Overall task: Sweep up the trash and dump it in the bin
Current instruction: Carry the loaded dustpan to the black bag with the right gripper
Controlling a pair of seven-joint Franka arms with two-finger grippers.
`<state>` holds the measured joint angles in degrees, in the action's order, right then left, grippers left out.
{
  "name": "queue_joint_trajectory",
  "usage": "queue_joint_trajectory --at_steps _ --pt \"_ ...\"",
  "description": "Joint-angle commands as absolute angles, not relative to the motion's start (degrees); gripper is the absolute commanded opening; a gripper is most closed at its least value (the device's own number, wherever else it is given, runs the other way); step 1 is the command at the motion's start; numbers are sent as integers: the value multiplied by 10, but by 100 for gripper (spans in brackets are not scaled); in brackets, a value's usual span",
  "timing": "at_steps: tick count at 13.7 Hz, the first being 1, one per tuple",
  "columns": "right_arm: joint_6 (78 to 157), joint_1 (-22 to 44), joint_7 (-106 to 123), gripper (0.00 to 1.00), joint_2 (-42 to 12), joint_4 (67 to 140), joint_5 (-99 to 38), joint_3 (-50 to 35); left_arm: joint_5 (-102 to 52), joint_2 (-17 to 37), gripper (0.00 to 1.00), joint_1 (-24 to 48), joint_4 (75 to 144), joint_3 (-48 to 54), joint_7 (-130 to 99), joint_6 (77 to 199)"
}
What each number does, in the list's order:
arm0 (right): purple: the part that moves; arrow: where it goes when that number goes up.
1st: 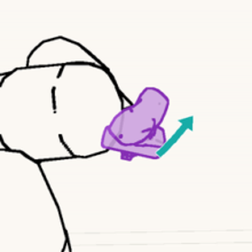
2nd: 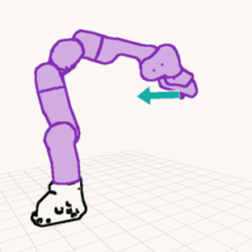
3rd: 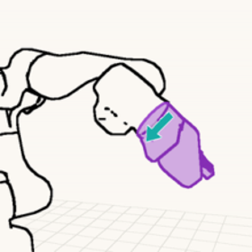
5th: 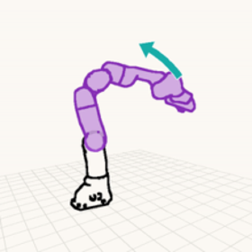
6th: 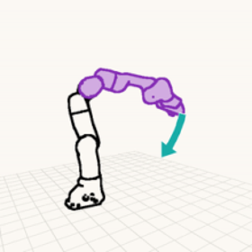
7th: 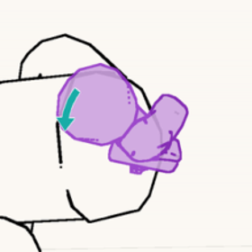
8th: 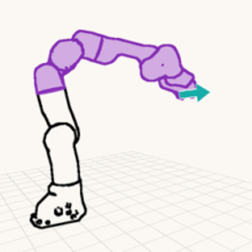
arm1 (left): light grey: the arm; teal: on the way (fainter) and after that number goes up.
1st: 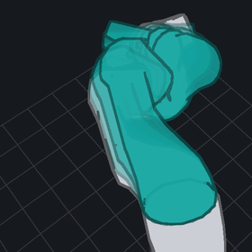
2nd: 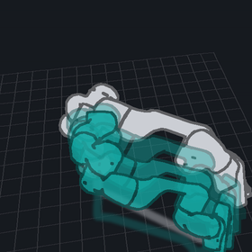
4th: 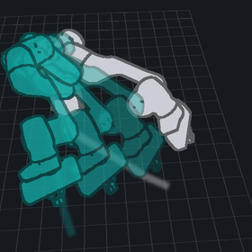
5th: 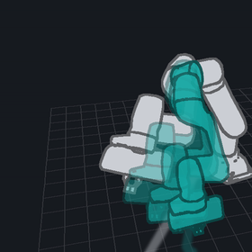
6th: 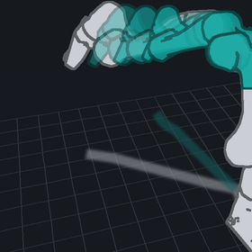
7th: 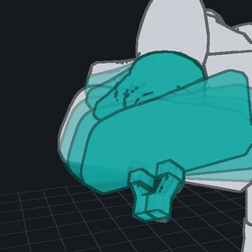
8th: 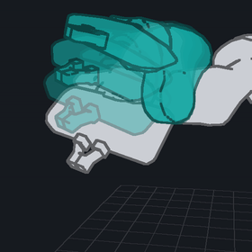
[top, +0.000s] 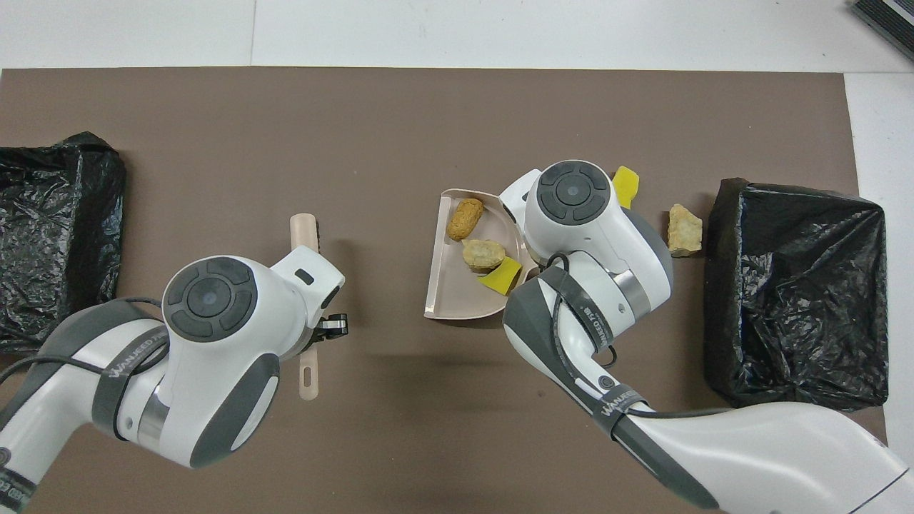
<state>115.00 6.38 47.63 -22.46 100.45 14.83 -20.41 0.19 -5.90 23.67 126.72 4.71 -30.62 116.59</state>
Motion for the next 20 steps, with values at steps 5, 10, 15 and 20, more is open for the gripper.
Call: queue_joint_trajectory --at_steps 5,10,15,20 --pt "1157 18 462 0 -161 1029 120 -208 8 -142 0 250 1379 51 -315 1222" --pt "1149 -32 539 0 -120 1033 79 -208 4 -151 0 338 1390 51 -409 1229" --pt "1124 -124 679 0 -87 1032 29 -207 -41 -185 0 412 1457 52 -452 1280" --pt "1079 -250 803 0 -69 1021 29 -207 -47 -193 0 457 1513 52 -499 1358"
